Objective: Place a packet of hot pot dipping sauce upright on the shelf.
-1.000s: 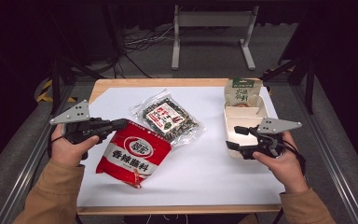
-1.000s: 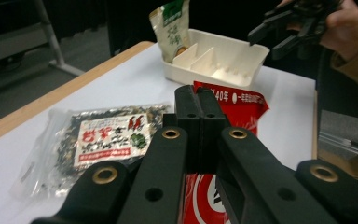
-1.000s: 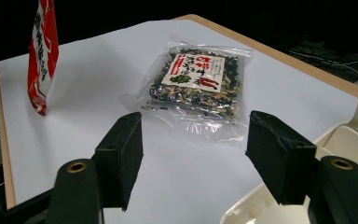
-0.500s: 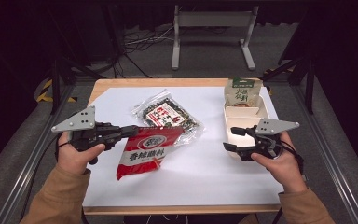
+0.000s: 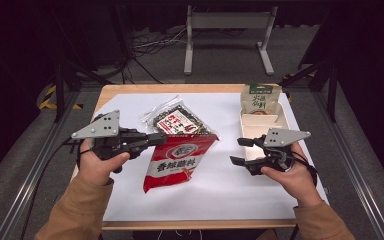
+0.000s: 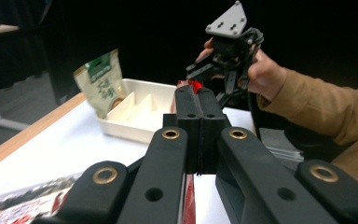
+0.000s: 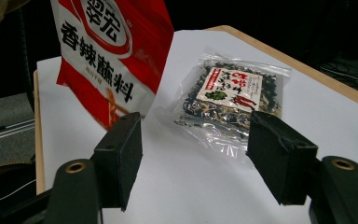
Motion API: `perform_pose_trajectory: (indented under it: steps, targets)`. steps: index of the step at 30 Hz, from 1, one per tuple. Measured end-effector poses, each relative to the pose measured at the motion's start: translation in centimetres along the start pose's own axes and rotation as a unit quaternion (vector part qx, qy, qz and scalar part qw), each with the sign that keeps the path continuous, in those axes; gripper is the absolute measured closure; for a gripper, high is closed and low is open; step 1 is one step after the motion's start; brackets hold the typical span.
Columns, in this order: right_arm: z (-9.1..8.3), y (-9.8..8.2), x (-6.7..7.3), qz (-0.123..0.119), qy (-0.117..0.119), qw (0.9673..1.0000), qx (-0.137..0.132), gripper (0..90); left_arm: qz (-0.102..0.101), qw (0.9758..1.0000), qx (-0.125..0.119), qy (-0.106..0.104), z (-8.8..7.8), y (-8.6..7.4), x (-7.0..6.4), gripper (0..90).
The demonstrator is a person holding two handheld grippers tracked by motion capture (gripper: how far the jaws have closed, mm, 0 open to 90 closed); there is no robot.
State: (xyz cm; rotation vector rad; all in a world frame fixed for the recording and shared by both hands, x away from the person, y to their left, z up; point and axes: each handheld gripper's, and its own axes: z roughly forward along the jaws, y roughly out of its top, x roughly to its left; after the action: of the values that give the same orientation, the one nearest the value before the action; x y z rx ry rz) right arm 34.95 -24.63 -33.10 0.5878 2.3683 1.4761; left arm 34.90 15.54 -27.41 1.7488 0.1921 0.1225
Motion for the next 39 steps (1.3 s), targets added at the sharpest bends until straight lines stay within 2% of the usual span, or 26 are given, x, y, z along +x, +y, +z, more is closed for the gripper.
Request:
perform_pose_trajectory:
  steps: [11,20,26,27,28,29,33,39]
  targets:
    - [1.1,0.6,0.7,-0.015,0.026,0.9995,-0.009,34.2,0.008,0.9993,0.003,-0.035,3.4,0.5,-0.7,90.0]
    - [2.1,0.8,0.8,-0.024,0.038,0.999,-0.008,36.7,0.011,0.9989,-0.001,-0.045,4.8,0.5,-0.9,90.0]
    - [2.6,0.9,1.2,-0.038,0.072,0.9967,0.007,55.0,0.011,0.9986,-0.002,-0.052,5.3,0.4,-1.1,90.0]
    - [2.6,0.9,1.2,-0.038,0.072,0.9967,0.007,55.0,0.013,0.9986,-0.001,-0.051,5.3,0.5,-1.1,90.0]
    - [2.9,0.9,1.2,-0.034,0.087,0.9956,0.004,56.7,0.016,0.9986,-0.004,-0.051,5.3,0.5,-1.3,90.0]
    - [2.9,0.9,1.2,-0.034,0.087,0.9956,0.004,56.7,0.016,0.9986,-0.004,-0.051,5.3,0.5,-1.3,90.0]
    - [3.5,0.7,1.2,-0.032,0.111,0.9933,0.004,61.1,0.016,0.9986,-0.005,-0.05,5.2,0.5,-1.4,90.0]
    - [3.9,0.7,1.4,-0.035,0.139,0.9895,0.016,78.6,0.014,0.9988,-0.008,-0.046,4.9,0.3,-1.3,90.0]
